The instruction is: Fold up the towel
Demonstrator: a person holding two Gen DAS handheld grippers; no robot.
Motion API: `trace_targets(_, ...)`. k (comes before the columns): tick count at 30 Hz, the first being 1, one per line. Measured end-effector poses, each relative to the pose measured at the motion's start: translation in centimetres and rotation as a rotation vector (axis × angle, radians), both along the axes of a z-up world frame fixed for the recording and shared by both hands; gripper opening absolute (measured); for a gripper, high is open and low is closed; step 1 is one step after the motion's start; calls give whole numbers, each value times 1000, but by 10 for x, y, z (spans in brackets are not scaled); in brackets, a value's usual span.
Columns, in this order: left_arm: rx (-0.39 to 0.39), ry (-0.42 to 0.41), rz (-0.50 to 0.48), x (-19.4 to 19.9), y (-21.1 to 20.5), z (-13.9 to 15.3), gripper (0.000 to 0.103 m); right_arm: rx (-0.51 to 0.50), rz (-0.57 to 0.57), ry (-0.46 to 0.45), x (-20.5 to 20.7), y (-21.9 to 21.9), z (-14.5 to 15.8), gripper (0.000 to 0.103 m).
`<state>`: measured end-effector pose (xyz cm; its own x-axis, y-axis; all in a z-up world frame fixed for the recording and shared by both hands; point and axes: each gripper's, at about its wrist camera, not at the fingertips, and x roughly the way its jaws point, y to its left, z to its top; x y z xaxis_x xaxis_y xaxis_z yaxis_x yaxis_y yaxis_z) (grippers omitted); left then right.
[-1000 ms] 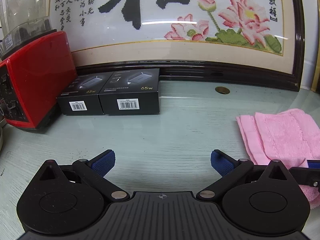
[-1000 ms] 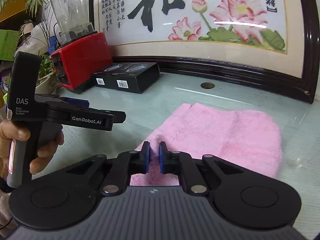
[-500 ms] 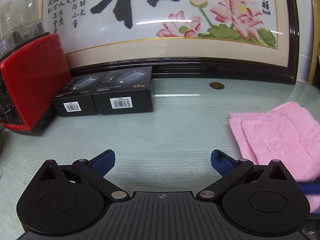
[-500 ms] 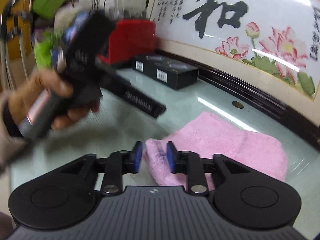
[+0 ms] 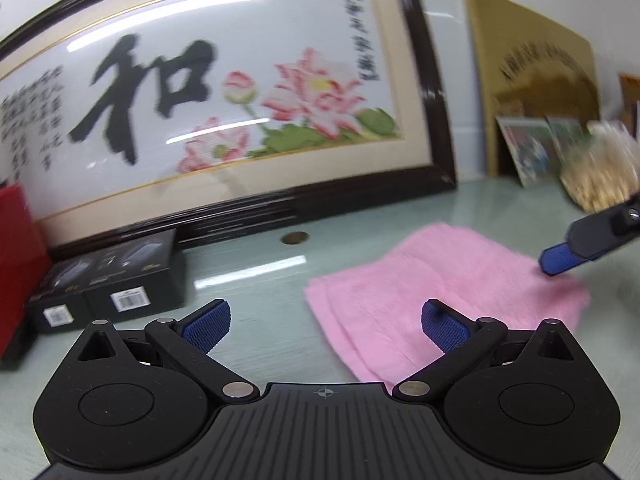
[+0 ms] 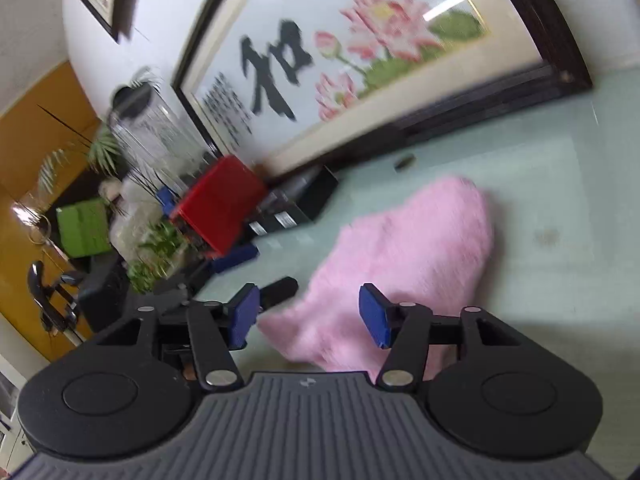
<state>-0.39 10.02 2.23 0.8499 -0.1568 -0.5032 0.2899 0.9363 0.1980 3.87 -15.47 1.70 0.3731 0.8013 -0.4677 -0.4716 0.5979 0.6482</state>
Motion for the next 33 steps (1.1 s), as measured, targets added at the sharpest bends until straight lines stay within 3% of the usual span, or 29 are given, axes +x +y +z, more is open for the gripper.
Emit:
trace_targets(3, 102, 41, 25, 7, -10, -13, 103, -11, 4, 9, -3, 0, -2, 65)
trace_targets(7, 90, 67, 72, 11, -2, -12, 103, 54, -2, -41, -12, -7, 6, 70)
trace_targets(8, 105, 65, 94, 11, 0, -13, 103, 61, -2, -46, -13, -7, 7, 75)
trace_targets(14, 128, 66, 131, 11, 5, -14, 103, 39, 22, 4, -7, -5, 0, 77)
trace_targets(17, 140, 61, 149, 11, 6, -14, 103, 124, 14, -16, -10, -15, 5, 79)
trace_targets(20, 113, 10, 171, 9, 10, -8, 103, 176, -16, -7, -6, -22, 3, 82)
trace_targets(23, 28, -74, 181, 3, 17, 4, 103, 241, -31, 86, 7, -22, -10, 83)
trace_targets(26, -160, -52, 101, 7, 16, 17, 103, 299, -72, 142, 14, -20, -18, 83)
trace_targets(28, -206, -9, 26, 14, -1, 19, 103, 354, -99, 127, 12, -23, -17, 83)
trace_targets(33, -103, 46, -63, 29, -51, 7, 101, 477, -162, 46, 3, -46, -11, 89)
